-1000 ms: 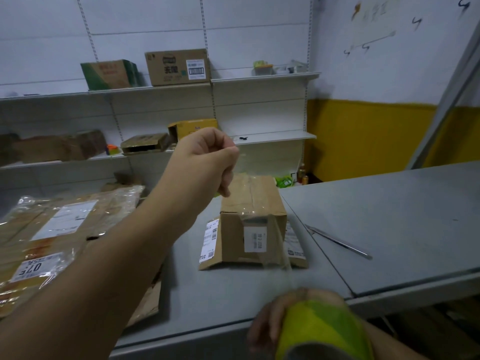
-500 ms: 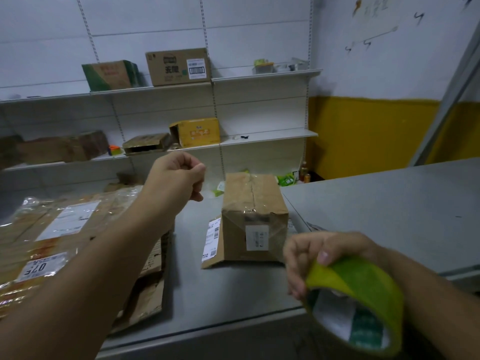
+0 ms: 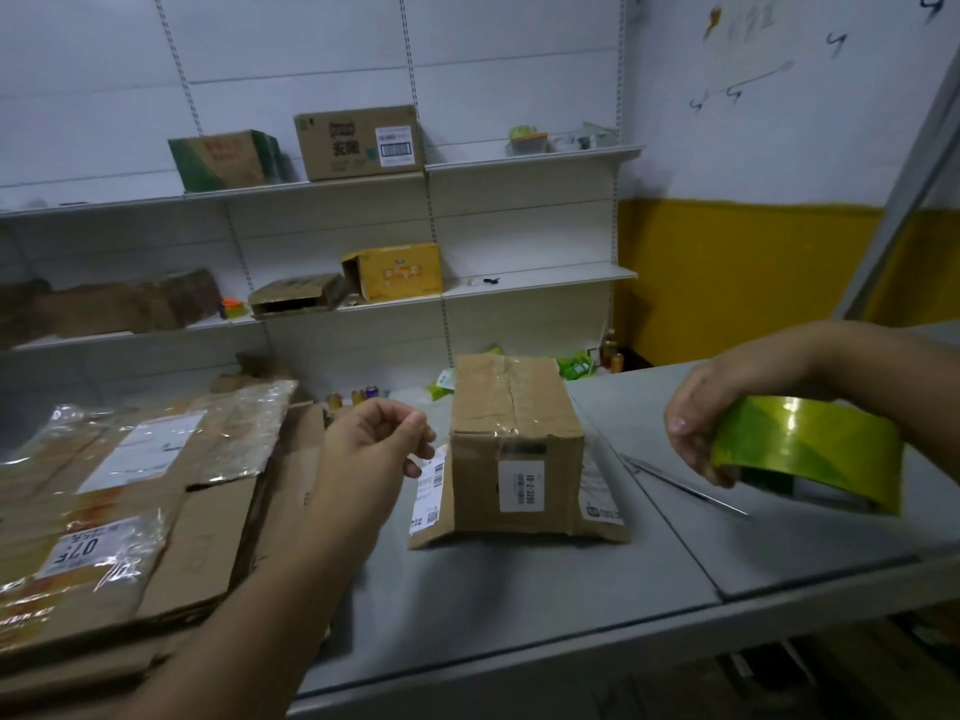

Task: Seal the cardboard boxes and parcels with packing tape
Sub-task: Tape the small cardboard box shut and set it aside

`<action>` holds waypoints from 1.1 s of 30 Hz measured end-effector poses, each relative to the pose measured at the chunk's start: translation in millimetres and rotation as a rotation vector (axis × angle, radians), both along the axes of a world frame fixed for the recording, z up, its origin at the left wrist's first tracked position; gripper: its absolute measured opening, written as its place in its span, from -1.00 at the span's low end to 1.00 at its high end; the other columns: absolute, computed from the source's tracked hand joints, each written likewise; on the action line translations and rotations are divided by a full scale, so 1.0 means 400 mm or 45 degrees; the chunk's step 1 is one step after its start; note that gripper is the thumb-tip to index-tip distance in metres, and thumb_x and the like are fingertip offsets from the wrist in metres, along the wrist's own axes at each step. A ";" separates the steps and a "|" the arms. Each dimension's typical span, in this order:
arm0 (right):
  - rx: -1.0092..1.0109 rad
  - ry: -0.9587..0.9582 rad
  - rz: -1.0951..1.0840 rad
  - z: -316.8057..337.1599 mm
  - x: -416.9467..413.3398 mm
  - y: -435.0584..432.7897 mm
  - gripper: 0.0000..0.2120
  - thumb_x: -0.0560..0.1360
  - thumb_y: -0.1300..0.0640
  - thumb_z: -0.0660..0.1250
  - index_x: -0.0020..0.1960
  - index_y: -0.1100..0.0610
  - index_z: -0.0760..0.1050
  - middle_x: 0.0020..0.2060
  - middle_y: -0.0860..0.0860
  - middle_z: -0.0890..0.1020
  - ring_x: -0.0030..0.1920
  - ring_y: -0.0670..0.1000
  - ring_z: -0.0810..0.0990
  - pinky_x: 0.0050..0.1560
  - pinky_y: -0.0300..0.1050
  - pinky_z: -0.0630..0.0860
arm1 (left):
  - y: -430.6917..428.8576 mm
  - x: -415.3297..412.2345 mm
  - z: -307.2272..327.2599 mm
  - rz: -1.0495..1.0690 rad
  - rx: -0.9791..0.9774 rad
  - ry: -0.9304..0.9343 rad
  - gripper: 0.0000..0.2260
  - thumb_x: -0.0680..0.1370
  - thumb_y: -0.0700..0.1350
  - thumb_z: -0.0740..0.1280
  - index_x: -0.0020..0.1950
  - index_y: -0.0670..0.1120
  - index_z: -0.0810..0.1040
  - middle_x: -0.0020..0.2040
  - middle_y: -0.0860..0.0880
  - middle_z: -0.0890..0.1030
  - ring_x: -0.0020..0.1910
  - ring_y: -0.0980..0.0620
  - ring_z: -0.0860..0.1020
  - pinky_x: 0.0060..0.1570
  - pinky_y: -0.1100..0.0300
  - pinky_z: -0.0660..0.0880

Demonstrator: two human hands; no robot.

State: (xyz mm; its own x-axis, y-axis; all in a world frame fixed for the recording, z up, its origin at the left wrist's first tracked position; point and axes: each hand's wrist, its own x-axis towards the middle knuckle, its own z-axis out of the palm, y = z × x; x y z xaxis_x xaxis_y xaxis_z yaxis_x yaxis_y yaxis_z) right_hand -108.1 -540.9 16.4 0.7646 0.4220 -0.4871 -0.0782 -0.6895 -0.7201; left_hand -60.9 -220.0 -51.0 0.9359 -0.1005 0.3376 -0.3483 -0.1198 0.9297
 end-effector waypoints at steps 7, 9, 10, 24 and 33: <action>0.095 0.131 -0.056 -0.022 0.054 -0.030 -0.69 0.33 0.00 0.41 -0.16 0.26 0.59 -0.21 0.23 0.62 -0.21 0.12 0.61 -0.07 0.03 0.53 | -0.003 0.018 -0.030 -0.012 -0.100 0.025 -0.88 0.57 -0.28 0.24 -0.14 -0.20 0.52 -0.35 -0.02 0.61 -0.34 0.09 0.56 -0.37 0.27 0.50; 0.114 0.131 -0.021 -0.032 0.069 -0.033 -0.73 0.35 0.00 0.40 -0.17 0.22 0.63 -0.22 0.22 0.64 -0.22 0.12 0.62 -0.06 0.01 0.51 | 0.001 0.026 -0.032 -0.018 -0.089 0.015 -0.89 0.57 -0.27 0.24 -0.13 -0.20 0.53 -0.33 -0.03 0.61 -0.34 0.09 0.56 -0.35 0.26 0.50; 0.121 0.134 -0.006 -0.038 0.075 -0.032 -0.74 0.36 0.01 0.39 -0.17 0.22 0.63 -0.23 0.22 0.64 -0.23 0.12 0.62 -0.06 -0.01 0.51 | 0.004 0.031 -0.033 -0.024 -0.090 0.010 -0.89 0.57 -0.26 0.24 -0.12 -0.20 0.53 -0.32 -0.04 0.61 -0.34 0.08 0.56 -0.34 0.26 0.50; 0.282 0.163 -0.122 -0.167 0.172 0.010 -0.32 0.45 0.17 0.37 0.44 -0.15 0.14 -0.21 0.27 0.61 -0.17 0.16 0.61 -0.04 0.07 0.47 | -0.055 0.120 -0.106 -0.145 -0.352 0.311 -0.85 0.58 -0.32 0.17 -0.16 -0.19 0.44 -0.37 -0.03 0.53 -0.32 0.03 0.51 -0.17 0.17 0.49; 0.267 0.016 -0.295 -0.191 0.172 0.086 -0.30 0.27 0.26 0.41 0.32 -0.11 0.27 -0.08 0.06 0.70 -0.09 0.08 0.68 -0.13 -0.05 0.56 | -0.074 0.107 -0.122 -0.213 -0.012 0.223 -0.84 0.63 -0.10 0.14 0.11 0.15 0.41 0.00 -0.03 0.58 -0.05 0.01 0.56 -0.03 0.11 0.49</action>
